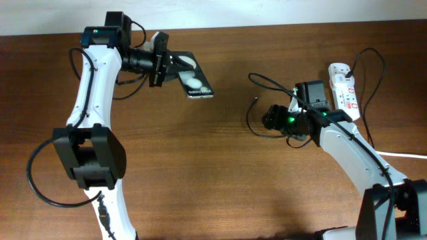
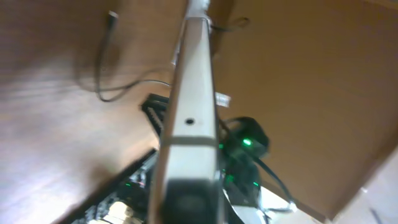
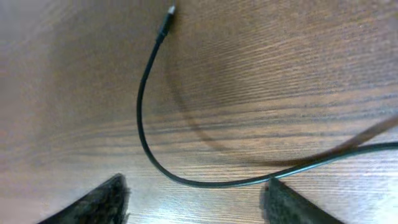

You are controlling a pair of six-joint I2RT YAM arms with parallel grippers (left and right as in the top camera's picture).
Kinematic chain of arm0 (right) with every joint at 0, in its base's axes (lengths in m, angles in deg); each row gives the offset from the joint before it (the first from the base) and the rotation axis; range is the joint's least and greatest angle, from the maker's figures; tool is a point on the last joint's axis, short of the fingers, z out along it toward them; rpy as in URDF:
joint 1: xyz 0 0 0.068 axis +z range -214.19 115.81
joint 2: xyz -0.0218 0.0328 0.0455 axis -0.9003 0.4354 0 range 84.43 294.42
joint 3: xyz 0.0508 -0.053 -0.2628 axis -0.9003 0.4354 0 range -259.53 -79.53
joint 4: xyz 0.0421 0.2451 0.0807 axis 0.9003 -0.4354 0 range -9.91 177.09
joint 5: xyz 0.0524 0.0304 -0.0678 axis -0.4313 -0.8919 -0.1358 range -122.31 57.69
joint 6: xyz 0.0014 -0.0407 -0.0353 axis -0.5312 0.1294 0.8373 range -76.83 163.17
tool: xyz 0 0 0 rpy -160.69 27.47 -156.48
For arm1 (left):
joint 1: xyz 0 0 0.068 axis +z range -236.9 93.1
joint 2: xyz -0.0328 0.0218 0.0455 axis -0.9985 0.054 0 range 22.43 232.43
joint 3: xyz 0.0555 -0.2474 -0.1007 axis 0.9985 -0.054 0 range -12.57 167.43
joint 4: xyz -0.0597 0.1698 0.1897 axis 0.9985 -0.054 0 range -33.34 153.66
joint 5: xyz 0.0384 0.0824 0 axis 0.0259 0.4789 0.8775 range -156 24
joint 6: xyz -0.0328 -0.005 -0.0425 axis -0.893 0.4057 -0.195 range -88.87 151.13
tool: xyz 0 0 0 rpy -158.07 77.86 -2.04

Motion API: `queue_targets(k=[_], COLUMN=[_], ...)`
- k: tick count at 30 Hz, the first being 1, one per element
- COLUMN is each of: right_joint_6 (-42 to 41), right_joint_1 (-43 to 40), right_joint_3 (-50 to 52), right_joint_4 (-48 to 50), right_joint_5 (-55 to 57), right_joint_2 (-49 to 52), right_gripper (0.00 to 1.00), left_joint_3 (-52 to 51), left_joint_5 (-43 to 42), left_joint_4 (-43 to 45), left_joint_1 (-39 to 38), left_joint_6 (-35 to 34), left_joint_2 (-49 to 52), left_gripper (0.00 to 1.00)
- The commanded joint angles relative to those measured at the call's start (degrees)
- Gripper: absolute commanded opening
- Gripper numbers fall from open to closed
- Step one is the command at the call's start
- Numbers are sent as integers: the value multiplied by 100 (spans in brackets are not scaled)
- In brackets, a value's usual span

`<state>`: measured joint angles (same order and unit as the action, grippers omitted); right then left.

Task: Plug charger to phone and switch on socket
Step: 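Lower the right gripper onto the black cable's USB-C end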

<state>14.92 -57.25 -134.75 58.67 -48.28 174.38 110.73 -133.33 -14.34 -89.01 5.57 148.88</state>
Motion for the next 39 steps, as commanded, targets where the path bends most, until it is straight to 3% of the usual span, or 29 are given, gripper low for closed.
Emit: queue_targets(k=[1, 5, 8, 15, 24, 39], right_joint_6=[-142, -247, -396, -1298, -2181, -2203], right_joint_1=[-15, -15, 22, 435, 435, 516], right_joint_3=[-177, -774, -1403, -2380, -2385, -2380], right_joint_4=[28, -415, -835, -953, -323, 190], right_joint_5=[-48, -48, -85, -157, -393, -170], right_joint_2=[-22, 70, 455, 1906, 2688, 2970], right_gripper=[63, 61, 52, 47, 37, 31], left_joint_3=[48, 48, 48, 48, 48, 48], left_joint_5=[249, 245, 245, 247, 247, 225], left_joint_4=[-4, -57, -79, -225, -227, -267], left_joint_1=[4, 4, 2, 2, 2, 4], left_joint_6=[186, 184, 184, 186, 120, 120], left_joint_2=[17, 17, 17, 17, 17, 17], left_gripper=[0, 0, 0, 0, 0, 0])
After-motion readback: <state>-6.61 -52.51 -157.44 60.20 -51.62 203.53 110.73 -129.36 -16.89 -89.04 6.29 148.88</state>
